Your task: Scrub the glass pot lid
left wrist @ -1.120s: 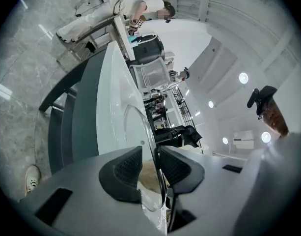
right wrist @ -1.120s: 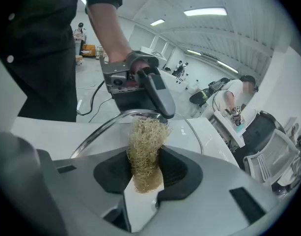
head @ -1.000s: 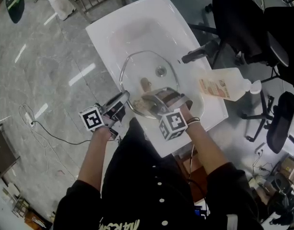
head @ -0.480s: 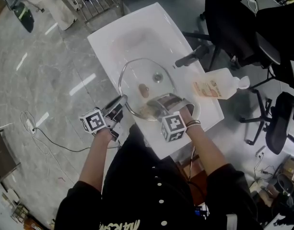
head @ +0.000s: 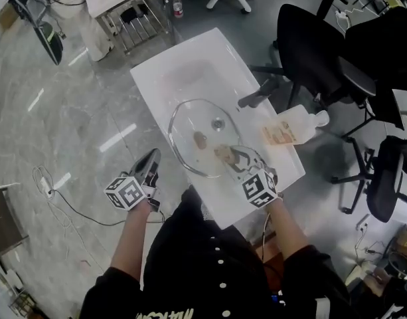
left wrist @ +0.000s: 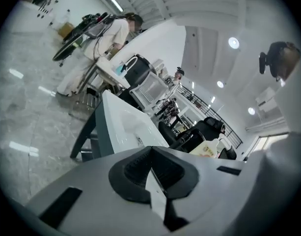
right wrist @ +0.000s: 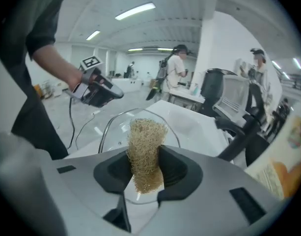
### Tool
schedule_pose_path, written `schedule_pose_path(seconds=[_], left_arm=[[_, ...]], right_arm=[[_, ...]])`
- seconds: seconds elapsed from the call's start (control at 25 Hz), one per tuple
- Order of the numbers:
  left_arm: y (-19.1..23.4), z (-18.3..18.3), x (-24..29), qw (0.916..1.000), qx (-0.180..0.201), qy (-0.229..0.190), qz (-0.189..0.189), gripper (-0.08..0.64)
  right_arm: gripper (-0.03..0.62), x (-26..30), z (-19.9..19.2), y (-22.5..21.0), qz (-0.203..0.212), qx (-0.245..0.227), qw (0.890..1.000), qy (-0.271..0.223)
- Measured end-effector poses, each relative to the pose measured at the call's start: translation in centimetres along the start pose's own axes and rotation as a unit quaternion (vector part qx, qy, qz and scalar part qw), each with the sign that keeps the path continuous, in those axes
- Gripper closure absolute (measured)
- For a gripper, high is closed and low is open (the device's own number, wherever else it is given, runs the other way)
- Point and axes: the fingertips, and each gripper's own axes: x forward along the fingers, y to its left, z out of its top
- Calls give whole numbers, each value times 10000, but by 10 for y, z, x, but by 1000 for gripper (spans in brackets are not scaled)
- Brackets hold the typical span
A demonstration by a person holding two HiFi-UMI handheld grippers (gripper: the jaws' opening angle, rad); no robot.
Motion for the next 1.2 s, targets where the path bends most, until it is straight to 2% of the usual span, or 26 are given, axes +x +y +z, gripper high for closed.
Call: schedule_pose_path(seconds=[0.08, 0.16, 0.2, 0.36, 0.6, 0.88, 1.04, 1.2], left_arm=[[-13, -2, -10, 9984, 533, 137, 103, 534], [-26, -1, -15, 9949, 980, 198, 133, 534], [-31, -1, -16, 9941, 1060, 211, 128, 534], [-51, -2, -23, 9948, 998, 194, 74, 534], [-96, 10, -46, 9880, 1533, -6, -187, 534], [-135, 45, -87, 9740, 2128, -771, -8, 534], [-147, 59, -114, 9626, 2412, -1207, 258, 534], [-160, 66, -133, 9536, 2615, -1457, 319, 533]], right_arm=[[445, -21, 3, -8, -311, 647, 9971, -254], [445, -40, 14, -19, -626, 1147, 9895, -621], [445, -49, 20, -25, -779, 1338, 9846, -817], [445, -90, 37, -45, -1356, 1818, 9628, -1466], [443, -156, 64, -57, -1984, 2038, 9322, -2238], [443, -229, 97, -56, -2523, 2087, 8952, -3023], [443, -267, 105, -52, -2864, 2014, 8785, -3250], [443, -299, 106, -47, -3245, 1821, 8634, -3408]])
